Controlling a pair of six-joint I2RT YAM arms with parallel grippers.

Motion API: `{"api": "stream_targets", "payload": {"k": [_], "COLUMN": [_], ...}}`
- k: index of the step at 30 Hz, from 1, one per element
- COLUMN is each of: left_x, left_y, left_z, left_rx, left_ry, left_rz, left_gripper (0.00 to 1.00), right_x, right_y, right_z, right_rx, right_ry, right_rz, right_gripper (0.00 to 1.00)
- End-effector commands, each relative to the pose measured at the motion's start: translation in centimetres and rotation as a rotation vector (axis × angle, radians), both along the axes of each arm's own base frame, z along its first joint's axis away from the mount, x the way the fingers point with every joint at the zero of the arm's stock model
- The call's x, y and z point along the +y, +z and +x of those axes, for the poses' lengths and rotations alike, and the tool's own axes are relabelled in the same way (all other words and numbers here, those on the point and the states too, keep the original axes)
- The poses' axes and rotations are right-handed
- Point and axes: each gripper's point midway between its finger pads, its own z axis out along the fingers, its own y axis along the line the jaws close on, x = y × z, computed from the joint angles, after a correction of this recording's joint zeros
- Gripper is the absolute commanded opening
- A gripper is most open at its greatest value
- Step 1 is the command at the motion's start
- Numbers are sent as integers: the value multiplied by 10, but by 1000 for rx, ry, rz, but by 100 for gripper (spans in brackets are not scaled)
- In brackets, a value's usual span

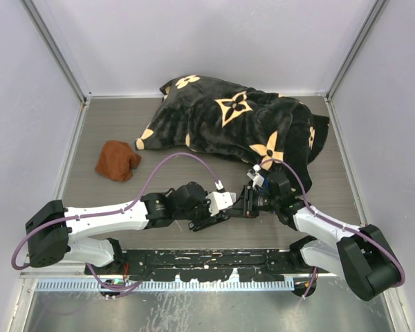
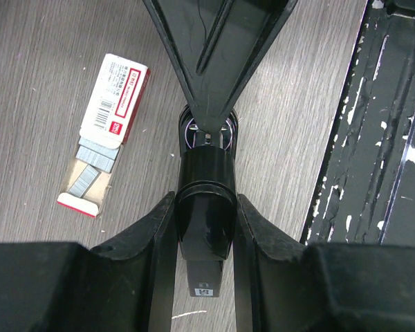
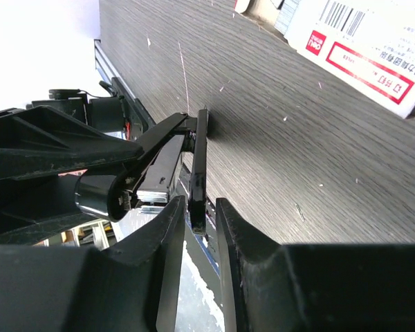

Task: Load the staples into the stapler
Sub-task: Open the stapler at the center of the board.

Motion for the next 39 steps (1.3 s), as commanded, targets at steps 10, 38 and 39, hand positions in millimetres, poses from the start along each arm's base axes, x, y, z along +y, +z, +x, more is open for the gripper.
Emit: {"api": "stream_targets", "payload": {"k": [10, 38, 39], "left_x": [-21, 38, 48], "left_y": [44, 109, 105], "left_z": [7, 80, 89], "left_rx": [-68, 86, 131], "left_ry": [-22, 663, 759], "left_rz": [-145, -377, -366], "left_gripper": [0, 98, 98], "right_x": [12, 55, 59], "right_y": [4, 56, 56], "right_z": [2, 91, 95], "right_rx": [-11, -247, -255], "right_ry": [-2, -324, -336], "right_rz": [54, 167, 163], "right_gripper": [29, 0, 0]}}
